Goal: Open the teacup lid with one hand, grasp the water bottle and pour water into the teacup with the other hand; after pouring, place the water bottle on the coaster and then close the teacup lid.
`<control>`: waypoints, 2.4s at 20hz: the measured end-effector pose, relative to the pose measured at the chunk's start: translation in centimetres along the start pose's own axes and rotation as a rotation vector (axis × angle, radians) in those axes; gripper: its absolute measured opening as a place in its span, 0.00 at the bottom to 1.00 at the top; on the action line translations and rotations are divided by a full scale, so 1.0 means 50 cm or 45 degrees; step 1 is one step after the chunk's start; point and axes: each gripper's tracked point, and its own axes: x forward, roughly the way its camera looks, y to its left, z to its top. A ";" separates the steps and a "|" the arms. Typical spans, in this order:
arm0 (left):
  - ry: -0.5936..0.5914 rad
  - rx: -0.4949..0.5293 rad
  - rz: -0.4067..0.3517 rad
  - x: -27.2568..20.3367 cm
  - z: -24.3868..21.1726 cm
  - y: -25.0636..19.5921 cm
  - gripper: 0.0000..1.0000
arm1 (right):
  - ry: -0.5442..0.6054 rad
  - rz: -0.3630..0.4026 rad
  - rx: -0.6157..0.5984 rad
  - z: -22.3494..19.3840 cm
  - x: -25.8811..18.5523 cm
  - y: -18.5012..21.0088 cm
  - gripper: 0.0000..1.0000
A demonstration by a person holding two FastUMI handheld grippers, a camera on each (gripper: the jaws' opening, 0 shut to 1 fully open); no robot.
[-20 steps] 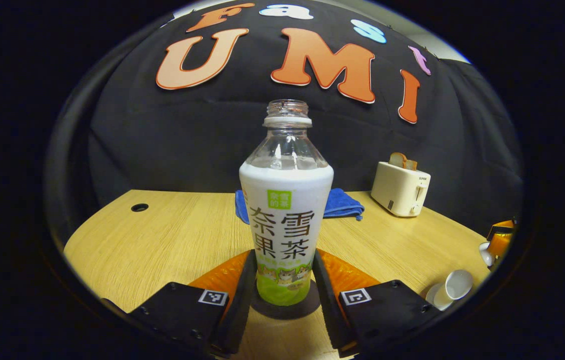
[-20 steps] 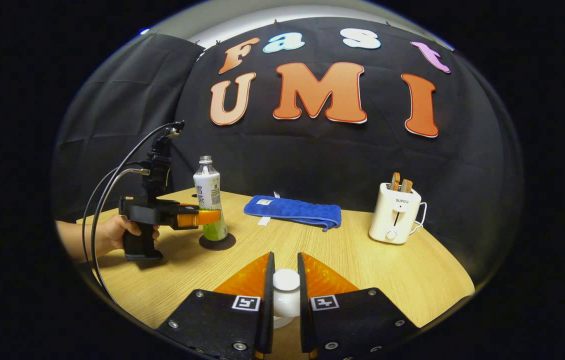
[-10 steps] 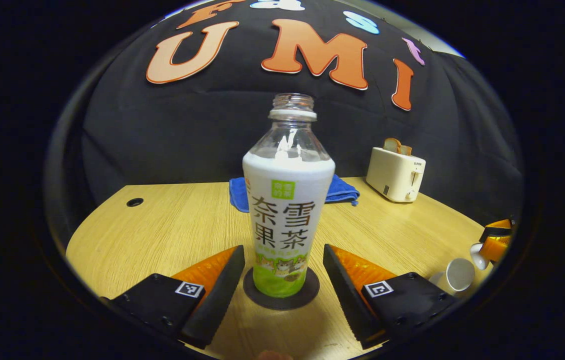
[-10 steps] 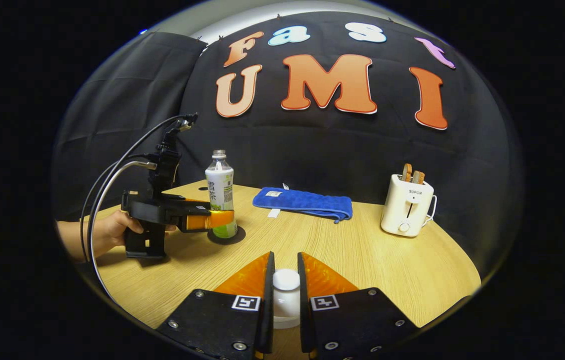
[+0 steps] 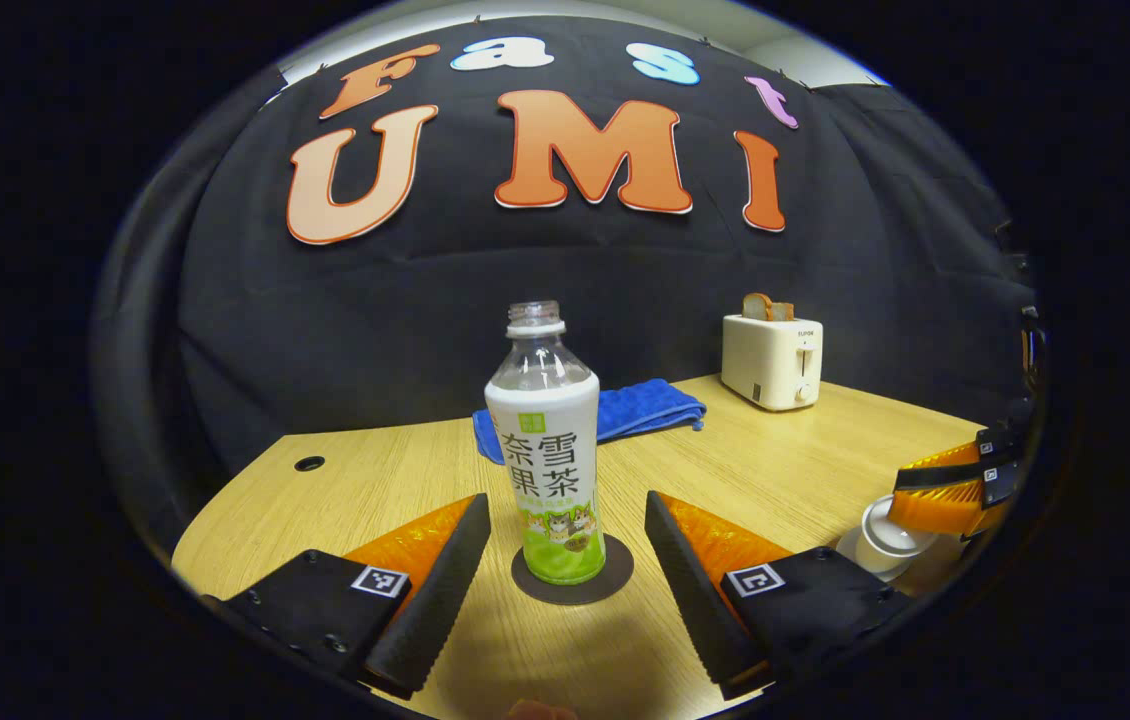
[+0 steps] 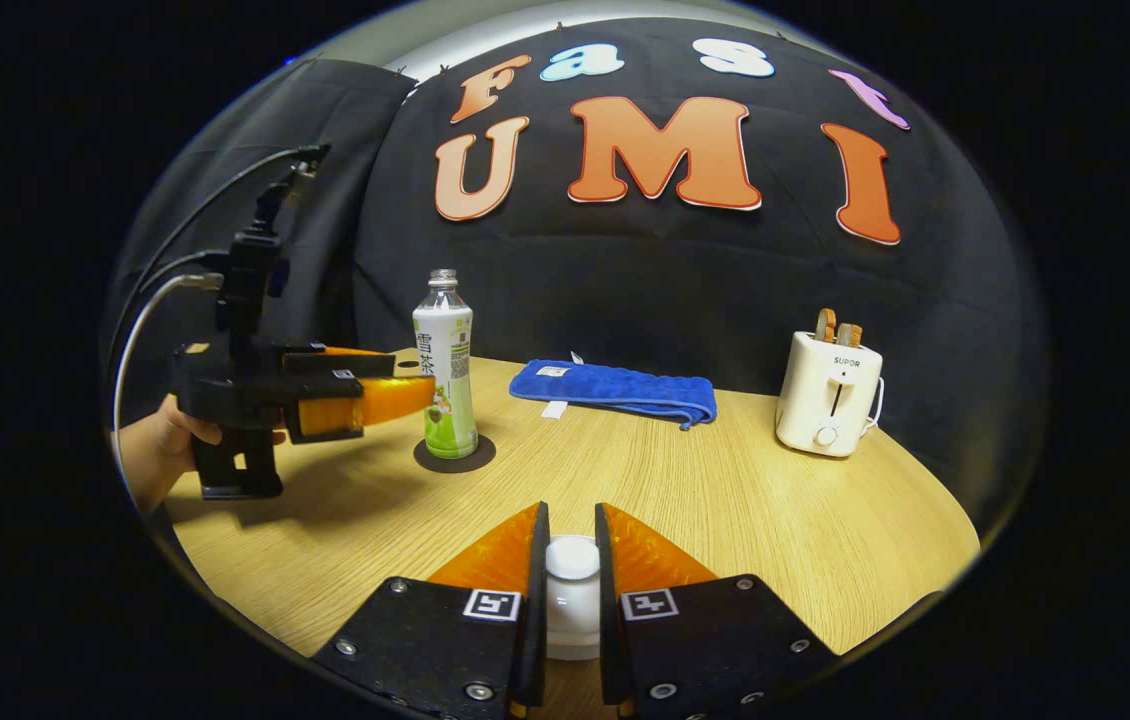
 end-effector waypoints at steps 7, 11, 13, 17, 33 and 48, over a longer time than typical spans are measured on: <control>-0.106 -0.019 0.069 -0.060 0.045 0.018 0.98 | -0.031 -0.038 0.011 0.008 -0.002 -0.007 0.32; -0.149 -0.031 0.155 -0.099 0.071 0.045 0.99 | -0.140 -0.044 0.054 0.080 -0.031 -0.009 0.45; -0.167 -0.038 0.217 -0.116 0.075 0.070 1.00 | -0.206 -0.070 0.045 0.124 -0.047 -0.015 0.59; -0.221 -0.036 0.332 -0.181 0.111 0.113 0.98 | -0.377 -0.161 0.056 0.233 -0.085 -0.037 0.76; -0.368 0.007 0.464 -0.327 0.204 0.127 1.00 | -0.533 -0.299 0.133 0.328 -0.134 -0.072 0.83; -0.393 -0.010 0.564 -0.321 0.183 0.159 1.00 | -0.519 -0.275 0.103 0.307 -0.106 -0.063 0.84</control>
